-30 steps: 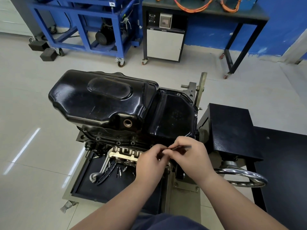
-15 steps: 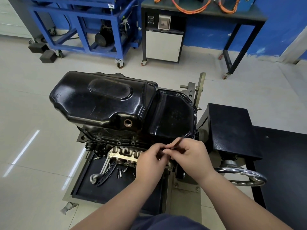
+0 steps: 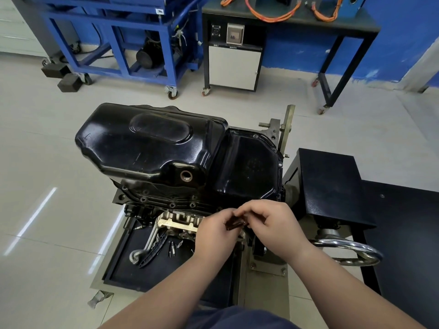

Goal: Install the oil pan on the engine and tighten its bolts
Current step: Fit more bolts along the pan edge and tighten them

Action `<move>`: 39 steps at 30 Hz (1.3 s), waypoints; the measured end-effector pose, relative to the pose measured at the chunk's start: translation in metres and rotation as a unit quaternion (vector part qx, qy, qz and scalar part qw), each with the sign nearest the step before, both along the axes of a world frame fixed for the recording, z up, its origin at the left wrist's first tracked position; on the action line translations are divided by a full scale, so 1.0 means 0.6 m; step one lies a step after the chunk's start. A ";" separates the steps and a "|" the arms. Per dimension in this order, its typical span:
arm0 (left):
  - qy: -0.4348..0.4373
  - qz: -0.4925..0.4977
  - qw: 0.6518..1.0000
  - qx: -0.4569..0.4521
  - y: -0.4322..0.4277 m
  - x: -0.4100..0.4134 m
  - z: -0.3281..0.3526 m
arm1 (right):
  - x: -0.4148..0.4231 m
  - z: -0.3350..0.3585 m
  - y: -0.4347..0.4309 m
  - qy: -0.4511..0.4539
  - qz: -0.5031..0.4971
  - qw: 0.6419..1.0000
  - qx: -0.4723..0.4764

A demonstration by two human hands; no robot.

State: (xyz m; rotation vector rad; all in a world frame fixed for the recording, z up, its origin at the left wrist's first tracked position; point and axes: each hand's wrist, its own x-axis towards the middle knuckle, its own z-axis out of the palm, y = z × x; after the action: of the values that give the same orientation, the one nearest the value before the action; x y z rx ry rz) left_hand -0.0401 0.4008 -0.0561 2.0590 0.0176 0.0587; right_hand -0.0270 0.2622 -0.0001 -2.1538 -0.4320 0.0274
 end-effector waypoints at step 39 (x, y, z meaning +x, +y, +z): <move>0.003 -0.030 0.999 0.033 0.009 0.021 0.027 | 0.016 -0.004 -0.003 -0.034 -0.047 0.998 -0.013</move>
State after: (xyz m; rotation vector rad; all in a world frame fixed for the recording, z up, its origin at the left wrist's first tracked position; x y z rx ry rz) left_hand -0.0277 0.4059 -0.0401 2.1241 -0.0430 0.0157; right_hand -0.0177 0.2602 -0.0024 -2.2027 -0.3708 -0.0934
